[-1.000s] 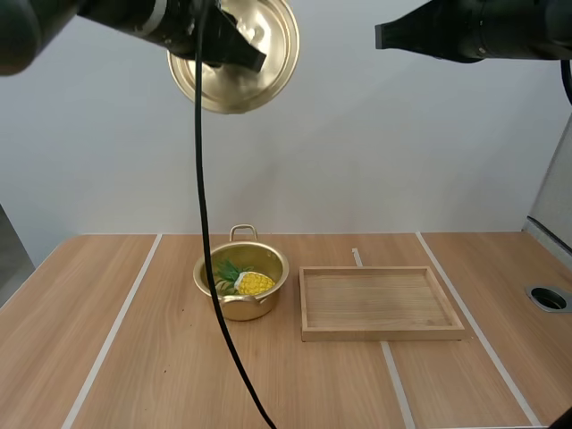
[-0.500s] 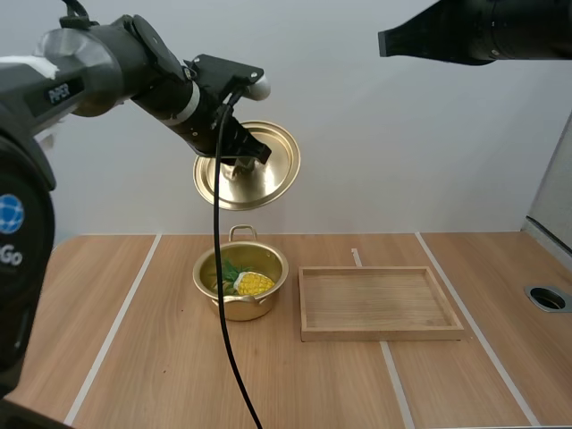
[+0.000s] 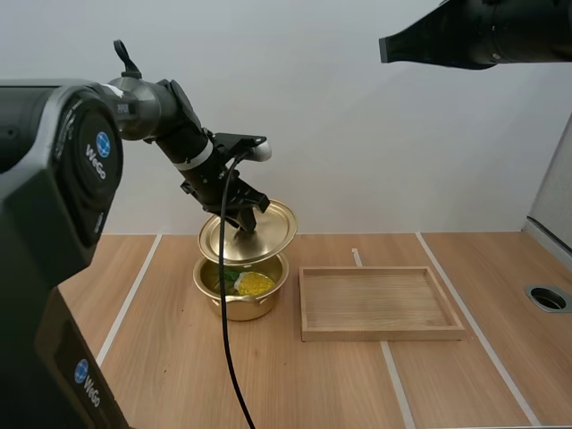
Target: Open the pot, put the pineapple inside, and close it
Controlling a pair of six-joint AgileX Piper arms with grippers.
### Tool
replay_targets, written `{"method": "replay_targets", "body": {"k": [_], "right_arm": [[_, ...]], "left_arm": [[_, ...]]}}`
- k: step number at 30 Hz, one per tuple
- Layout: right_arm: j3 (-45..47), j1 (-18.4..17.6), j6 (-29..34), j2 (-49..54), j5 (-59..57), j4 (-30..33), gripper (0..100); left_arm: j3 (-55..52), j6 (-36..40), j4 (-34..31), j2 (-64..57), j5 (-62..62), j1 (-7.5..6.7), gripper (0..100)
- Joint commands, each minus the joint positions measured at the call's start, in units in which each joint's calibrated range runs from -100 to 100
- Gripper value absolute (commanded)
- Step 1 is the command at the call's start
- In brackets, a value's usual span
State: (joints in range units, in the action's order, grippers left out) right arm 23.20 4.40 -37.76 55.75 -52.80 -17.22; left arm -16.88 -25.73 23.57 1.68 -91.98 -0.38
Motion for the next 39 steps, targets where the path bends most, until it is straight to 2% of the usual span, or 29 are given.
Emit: {"method": "replay_targets", "body": {"k": [1,21,24,27,30,33,36,39], "right_arm": [[0.1,0.2,-0.2,0.7,0.1,0.4,0],[0.1,0.2,-0.5,0.7,0.0,0.5,0],[0.1,0.2,-0.5,0.7,0.0,0.6,0],[0.1,0.2,-0.5,0.7,0.0,0.6,0],[0.1,0.2,-0.5,0.7,-0.4,0.5,0],[0.1,0.2,-0.5,0.7,-1.3,0.5,0],[0.1,0.2,-0.5,0.7,-2.5,0.5,0],[0.1,0.2,-0.3,0.7,-2.6,0.5,0]], "left_arm": [[-0.5,0.7,-1.9,1.5,-0.5,-0.01,0],[-4.1,0.3,-4.2,8.1,6.9,-0.01,0],[-4.3,0.3,-6.1,8.1,4.4,-0.01,2],[-4.3,0.3,-8.7,8.1,0.9,-0.01,13],[-4.3,0.3,-9.3,7.5,0.1,-0.01,32],[-4.3,0.5,-7.3,6.0,0.4,-0.01,60],[-3.0,0.5,-5.4,4.2,1.2,-0.01,97],[-0.6,0.3,-4.5,1.7,2.0,-0.01,100]]}}
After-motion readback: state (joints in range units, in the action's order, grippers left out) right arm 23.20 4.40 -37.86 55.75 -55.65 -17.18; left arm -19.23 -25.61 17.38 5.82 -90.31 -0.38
